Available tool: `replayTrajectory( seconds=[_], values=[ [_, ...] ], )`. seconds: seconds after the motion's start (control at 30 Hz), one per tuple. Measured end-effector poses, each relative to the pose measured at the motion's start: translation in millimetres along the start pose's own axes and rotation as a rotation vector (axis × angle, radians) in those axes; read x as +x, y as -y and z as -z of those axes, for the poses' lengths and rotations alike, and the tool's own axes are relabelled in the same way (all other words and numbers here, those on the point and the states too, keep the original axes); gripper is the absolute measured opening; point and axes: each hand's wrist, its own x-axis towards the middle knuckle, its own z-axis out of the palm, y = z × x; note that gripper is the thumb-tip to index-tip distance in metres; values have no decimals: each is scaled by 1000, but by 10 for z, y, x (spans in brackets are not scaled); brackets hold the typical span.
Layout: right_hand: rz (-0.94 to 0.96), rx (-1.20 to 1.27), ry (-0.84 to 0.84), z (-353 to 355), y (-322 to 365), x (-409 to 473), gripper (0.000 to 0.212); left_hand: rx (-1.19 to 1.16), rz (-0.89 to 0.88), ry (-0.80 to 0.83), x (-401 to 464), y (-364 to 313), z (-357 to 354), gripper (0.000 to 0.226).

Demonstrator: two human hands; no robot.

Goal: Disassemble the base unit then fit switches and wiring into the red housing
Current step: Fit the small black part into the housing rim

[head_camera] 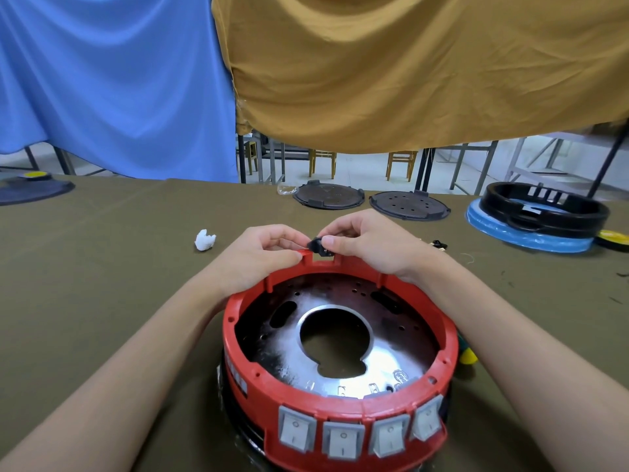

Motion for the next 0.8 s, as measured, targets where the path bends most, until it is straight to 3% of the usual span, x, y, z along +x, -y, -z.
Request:
replayTrajectory(
  seconds=[0.8],
  values=[
    [-43, -33, -12, -8, 88, -27, 9, 45, -78, 12, -6, -19, 21, 28]
  ],
)
